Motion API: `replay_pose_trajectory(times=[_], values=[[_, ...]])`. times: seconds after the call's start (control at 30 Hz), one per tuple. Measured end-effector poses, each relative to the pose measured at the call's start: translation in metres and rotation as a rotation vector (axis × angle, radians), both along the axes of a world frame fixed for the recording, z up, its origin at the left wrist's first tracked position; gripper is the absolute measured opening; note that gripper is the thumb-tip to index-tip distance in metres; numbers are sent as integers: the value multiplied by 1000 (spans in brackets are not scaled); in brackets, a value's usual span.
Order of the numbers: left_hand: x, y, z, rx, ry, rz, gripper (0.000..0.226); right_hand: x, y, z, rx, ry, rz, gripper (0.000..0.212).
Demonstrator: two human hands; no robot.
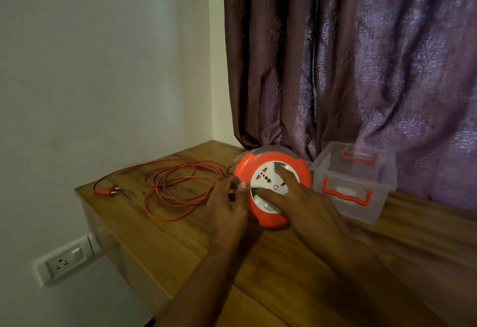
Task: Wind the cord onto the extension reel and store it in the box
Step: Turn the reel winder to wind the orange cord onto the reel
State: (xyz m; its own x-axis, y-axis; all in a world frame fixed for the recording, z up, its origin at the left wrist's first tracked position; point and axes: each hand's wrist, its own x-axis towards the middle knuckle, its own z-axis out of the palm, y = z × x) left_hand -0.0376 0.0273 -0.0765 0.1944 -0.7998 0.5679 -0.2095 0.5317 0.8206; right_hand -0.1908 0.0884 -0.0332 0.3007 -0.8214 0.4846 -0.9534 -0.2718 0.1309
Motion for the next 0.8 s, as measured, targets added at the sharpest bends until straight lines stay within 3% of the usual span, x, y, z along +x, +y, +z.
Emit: replay_pose_trajectory(times=[0.23,0.37,0.5,0.57,0.7,0.8], values=[[-1,2,2,24,-12,-25,23,0,-3,-7,-29,-52,-68,73],[-2,3,1,17,-11,-49,32,5,-2,-8,-117,-126,-160,64],[-3,3,1,-11,-63,-52,28,8,-2,-5,-198,-315,-224,58],[-4,5,2,-29,-69,-59,37,7,-2,-6,-206,-415,-244,54],[-2,4,3,-3,-32,-53,32,5,-4,-3,-101,-773,-136,39],[-1,3,3,6,20,-20,27,10,-1,-3,-128,-653,-88,39]])
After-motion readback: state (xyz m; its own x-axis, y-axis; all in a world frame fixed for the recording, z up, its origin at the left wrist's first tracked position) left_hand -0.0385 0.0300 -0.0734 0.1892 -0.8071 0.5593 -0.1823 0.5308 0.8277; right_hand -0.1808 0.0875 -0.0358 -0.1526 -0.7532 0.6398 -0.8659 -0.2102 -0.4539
